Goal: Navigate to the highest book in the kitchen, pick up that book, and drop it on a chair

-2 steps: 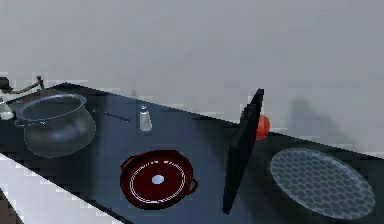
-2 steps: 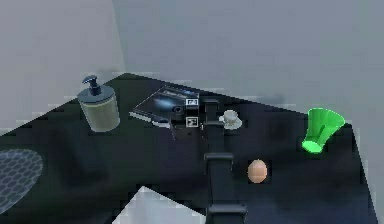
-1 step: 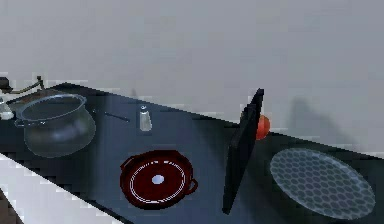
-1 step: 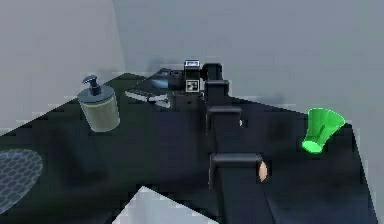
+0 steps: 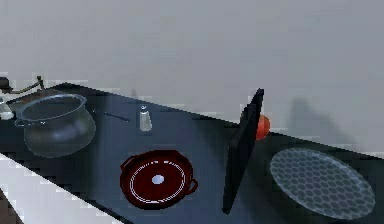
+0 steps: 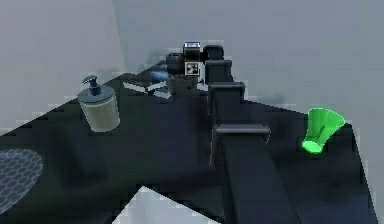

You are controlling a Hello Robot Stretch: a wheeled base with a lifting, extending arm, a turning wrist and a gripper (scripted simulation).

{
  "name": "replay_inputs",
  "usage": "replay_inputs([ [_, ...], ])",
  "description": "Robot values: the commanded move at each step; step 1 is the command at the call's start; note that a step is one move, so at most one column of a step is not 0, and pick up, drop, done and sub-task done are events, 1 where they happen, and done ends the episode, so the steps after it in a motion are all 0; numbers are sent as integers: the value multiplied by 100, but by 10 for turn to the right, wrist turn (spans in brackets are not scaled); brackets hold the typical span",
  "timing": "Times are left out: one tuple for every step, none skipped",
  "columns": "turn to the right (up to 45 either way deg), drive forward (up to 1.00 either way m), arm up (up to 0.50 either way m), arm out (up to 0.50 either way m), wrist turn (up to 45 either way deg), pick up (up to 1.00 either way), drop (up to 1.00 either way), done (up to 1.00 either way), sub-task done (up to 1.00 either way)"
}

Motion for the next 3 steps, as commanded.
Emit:
replay_inputs([
  [0, 0, 0, 0, -450, 0, 0, 0, 0],
  [0, 0, 0, 0, -450, 0, 0, 0, 0],
  [0, 0, 0, 0, -210, 0, 0, 0, 0],
])
